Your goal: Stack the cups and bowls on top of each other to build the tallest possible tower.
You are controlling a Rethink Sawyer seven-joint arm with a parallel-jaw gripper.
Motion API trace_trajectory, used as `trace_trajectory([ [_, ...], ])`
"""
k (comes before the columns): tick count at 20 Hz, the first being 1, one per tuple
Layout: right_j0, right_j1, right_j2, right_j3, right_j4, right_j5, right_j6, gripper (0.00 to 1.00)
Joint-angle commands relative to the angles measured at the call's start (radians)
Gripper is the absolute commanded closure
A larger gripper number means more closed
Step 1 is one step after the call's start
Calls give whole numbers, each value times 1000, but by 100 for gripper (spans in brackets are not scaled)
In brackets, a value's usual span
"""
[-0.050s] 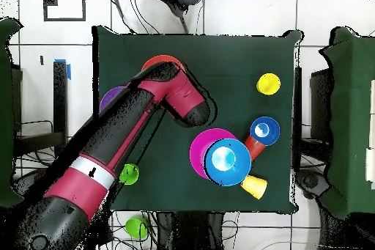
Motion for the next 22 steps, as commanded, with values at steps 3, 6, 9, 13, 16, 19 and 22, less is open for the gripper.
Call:
trace_trajectory([
  [3,10,-30,136,-3,0,-6,-158,0],
  [6,21,-16,128,-5,-37,-31,-133,0],
  [9,33,9,122,-8,-81,-55,-113,0],
  [13,45,14,121,-6,-127,-92,-87,0],
  [16,49,21,123,-6,-159,-108,-76,0],
  [19,46,27,128,-8,-184,-121,-73,0],
  [22,46,28,129,-7,-207,-137,-65,0],
])
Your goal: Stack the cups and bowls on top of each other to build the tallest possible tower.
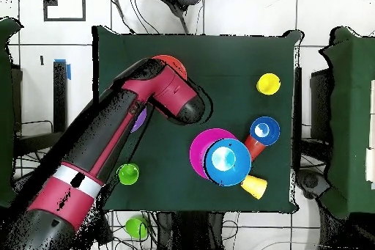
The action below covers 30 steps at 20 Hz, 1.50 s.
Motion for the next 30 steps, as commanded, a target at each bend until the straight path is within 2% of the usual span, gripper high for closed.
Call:
trace_trajectory([
  [1,4,62,129,-9,-75,-63,-63,0],
  [15,13,136,115,-34,-142,9,-48,0],
  [30,18,167,112,-35,-155,17,-61,0],
])
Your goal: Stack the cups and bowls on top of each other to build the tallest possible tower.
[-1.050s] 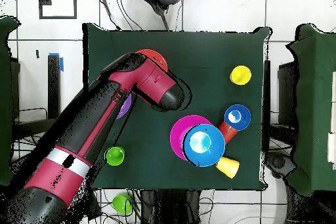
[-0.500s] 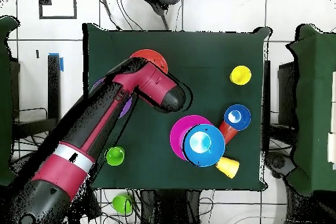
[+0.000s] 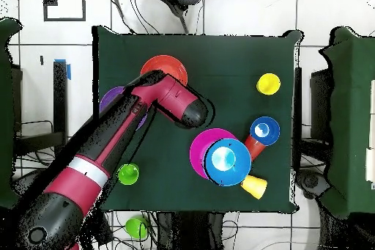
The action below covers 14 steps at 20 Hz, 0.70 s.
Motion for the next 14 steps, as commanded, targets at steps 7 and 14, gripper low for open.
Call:
trace_trajectory([
  [7,-3,-8,151,-22,26,33,-113,0],
  [14,-11,-29,175,-25,60,47,-135,0],
])
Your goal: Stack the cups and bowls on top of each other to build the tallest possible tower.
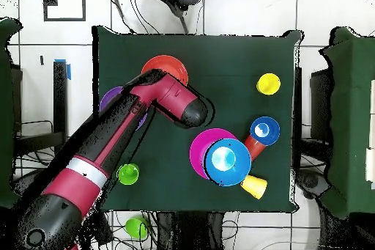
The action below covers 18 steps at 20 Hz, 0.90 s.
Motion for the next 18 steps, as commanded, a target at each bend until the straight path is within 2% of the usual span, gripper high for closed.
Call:
trace_trajectory([
  [1,-12,-12,175,-24,58,50,-132,0],
  [5,-18,-27,196,-25,80,56,-158,0],
  [18,20,20,171,-49,17,33,-57,0],
])
